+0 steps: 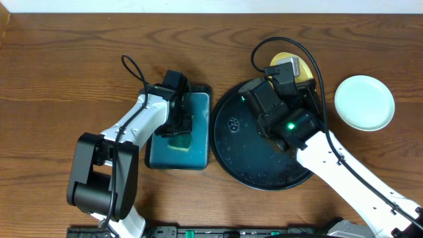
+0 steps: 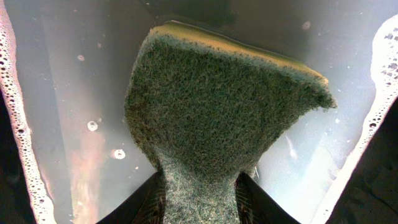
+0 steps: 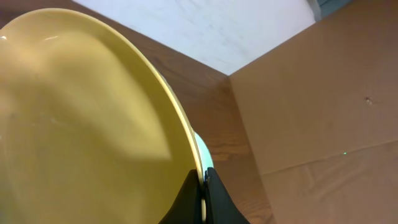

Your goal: Clean dirty plates on tray and stack at the side

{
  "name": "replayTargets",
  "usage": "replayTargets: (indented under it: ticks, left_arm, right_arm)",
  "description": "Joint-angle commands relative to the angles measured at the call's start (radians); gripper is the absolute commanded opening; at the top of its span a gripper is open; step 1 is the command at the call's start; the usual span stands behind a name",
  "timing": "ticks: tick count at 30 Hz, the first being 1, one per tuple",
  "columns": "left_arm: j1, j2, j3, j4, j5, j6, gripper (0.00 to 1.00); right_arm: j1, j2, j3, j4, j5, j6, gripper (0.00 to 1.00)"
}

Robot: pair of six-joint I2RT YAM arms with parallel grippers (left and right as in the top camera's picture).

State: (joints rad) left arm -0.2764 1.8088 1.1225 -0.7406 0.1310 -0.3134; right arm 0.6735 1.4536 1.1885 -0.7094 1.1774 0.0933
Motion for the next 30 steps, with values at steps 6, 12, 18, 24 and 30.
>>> replayTargets:
  ticks: [6, 12, 18, 24, 30]
  left_arm:
    - [0.003, 0.015, -0.006, -0.002, -0.016, 0.006, 0.38]
    - [0.003, 0.015, -0.006, -0.002, -0.016, 0.006, 0.38]
    - [0.003, 0.015, -0.006, -0.002, -0.016, 0.006, 0.38]
    - [0.003, 0.015, -0.006, -0.002, -0.016, 0.006, 0.38]
    - [0.003, 0.015, -0.006, -0.003, -0.016, 0.006, 0.38]
  right_arm:
    - [0.009, -0.012, 0.01, 0.056, 0.171, -0.119, 0.01]
    - [0.009, -0.012, 0.01, 0.106, 0.188, -0.179, 0.01]
    - [0.009, -0.012, 0.01, 0.123, 0.188, -0.181, 0.01]
    - [0.009, -0.012, 0.01, 0.125, 0.186, -0.176, 0.01]
    - [-0.029, -0.012, 0.008, 0.105, -0.052, -0.047, 0.01]
